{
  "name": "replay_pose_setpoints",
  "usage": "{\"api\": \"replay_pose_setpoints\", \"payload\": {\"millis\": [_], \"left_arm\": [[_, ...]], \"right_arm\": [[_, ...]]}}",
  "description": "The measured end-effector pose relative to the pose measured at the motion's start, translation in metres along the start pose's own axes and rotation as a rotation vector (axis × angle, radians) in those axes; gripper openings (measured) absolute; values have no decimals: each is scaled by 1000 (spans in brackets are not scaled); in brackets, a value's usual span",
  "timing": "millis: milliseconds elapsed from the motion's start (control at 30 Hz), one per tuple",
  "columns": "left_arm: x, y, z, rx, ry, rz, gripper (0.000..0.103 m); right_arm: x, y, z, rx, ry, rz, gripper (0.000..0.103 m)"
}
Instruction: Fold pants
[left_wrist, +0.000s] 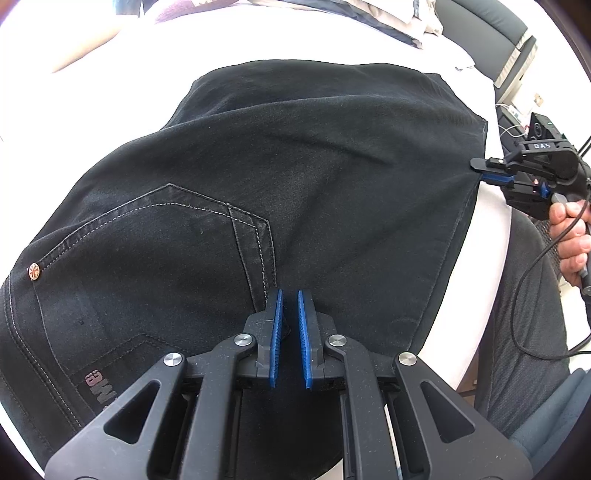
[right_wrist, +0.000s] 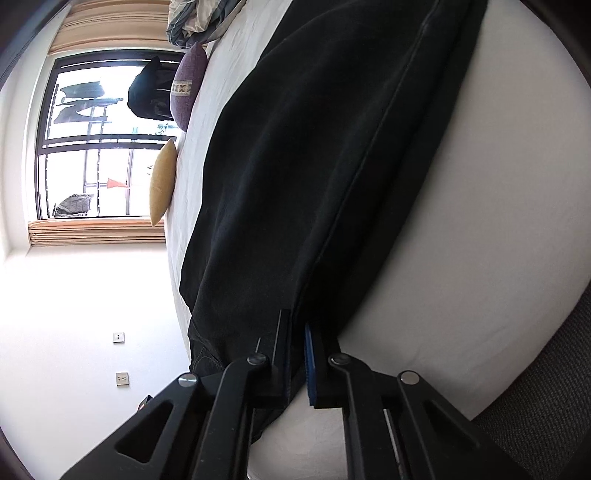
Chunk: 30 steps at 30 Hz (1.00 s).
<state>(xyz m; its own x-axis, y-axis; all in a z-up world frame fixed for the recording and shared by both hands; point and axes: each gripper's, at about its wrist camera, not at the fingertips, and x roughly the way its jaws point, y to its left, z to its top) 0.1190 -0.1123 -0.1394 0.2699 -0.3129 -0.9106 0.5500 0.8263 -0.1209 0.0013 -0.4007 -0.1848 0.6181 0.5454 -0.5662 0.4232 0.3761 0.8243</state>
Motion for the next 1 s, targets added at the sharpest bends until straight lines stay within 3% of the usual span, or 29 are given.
{"api": "replay_pose_setpoints", "payload": {"millis": [200,467,533,600,667,767,867,900,933,967,1000], "left_arm": [[1,-5,3,4,5,10,9],[2,-4,2,-6,-1,4,9],[2,-3,2,-7,-3,2,9],[3,-2,2,-13,-4,-1,9],[3,-2,1,-12,-5,1,9],[3,-2,2,-8,-2,8,9],[3,-3,2,-13,1,11,9],[4,-4,3,-12,2,14,9],[4,-5,4,-11,3,17,9],[3,-6,4,-9,3,19,9],[2,-7,4,-12,3,22,9]], "right_arm": [[4,2,-2,2,-2,-50,4],[4,-7,2,39,22,-45,5],[-3,-5,3,50,41,-71,15],[-19,10,6,-24,18,-139,15],[-37,28,15,-92,-38,-146,15],[-50,44,40,-136,-107,-70,15],[-34,48,62,-141,-79,-22,15],[-26,43,68,-134,-60,-20,21],[-17,34,71,-114,-49,-76,25],[-10,22,74,-93,-35,-161,21],[-6,9,76,-84,-20,-190,0]]}}
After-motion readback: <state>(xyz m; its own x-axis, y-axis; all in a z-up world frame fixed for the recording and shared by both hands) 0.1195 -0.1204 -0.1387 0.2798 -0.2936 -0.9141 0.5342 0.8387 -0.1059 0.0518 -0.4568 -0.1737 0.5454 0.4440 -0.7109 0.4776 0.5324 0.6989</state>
